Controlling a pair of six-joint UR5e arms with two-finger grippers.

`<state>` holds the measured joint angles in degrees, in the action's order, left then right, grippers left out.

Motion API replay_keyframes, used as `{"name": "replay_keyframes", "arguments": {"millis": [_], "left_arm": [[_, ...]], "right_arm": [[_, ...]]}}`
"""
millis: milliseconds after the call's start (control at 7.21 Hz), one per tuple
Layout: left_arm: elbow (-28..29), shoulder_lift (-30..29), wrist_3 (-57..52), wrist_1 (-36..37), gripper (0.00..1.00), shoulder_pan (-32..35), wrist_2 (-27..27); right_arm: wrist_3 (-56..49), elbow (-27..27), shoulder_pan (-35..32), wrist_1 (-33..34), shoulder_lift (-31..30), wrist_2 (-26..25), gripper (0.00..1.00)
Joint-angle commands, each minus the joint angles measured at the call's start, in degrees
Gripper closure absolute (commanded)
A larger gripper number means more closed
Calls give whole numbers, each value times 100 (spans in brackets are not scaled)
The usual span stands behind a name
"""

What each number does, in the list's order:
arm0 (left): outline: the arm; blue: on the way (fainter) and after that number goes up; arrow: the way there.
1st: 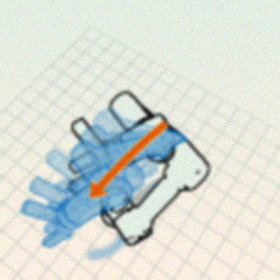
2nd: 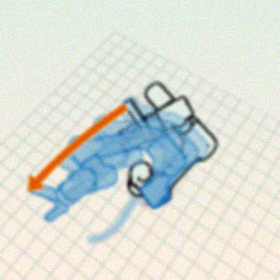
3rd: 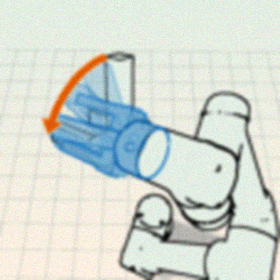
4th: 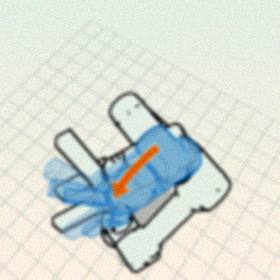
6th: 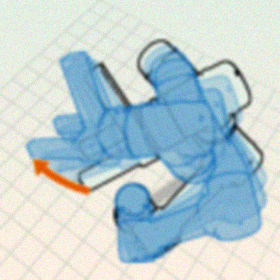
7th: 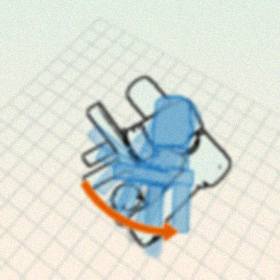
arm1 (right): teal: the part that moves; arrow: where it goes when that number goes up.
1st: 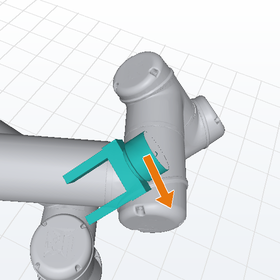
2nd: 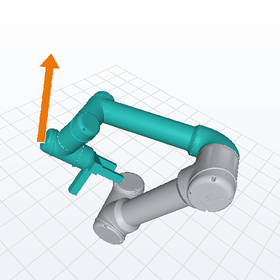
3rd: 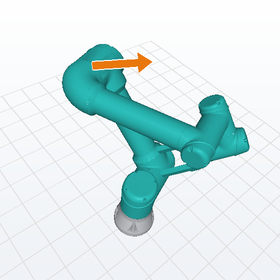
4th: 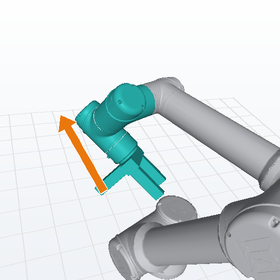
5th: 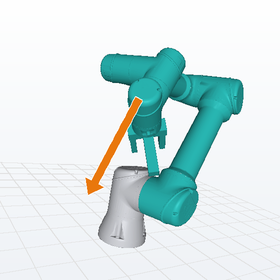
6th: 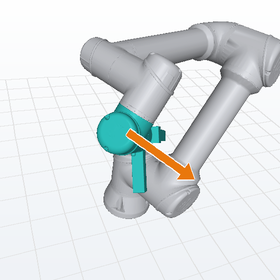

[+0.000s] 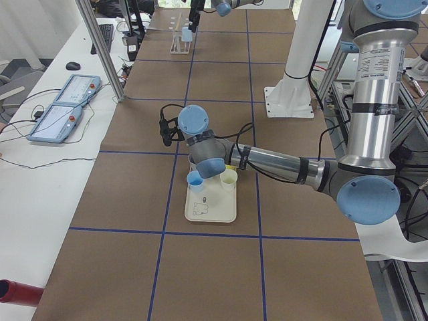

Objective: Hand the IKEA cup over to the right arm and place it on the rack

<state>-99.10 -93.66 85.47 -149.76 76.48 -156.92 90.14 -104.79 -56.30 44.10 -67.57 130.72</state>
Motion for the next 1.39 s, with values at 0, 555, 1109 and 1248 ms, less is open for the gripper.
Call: {"name": "replay_keyframes", "arguments": {"millis": [0, 555, 1109, 1248], "left_arm": [[-57, -686, 1334, -788, 100, -561, -5], [-673, -1181, 4070, -2771, 100, -2544, 2602], [-593, -1331, 5251, -4347, 100, -3944, 4376], [-593, -1374, 5277, -4542, 100, -4270, 4824]], "right_arm": [[1074, -23, 425, -1374, -1, -212, 2], [1759, 11, 1277, -3121, -1, -1011, 2], [2411, -6, 1683, -4549, 112, -1610, 2], [2612, -6, 1727, -4550, 304, -1654, 2]]}}
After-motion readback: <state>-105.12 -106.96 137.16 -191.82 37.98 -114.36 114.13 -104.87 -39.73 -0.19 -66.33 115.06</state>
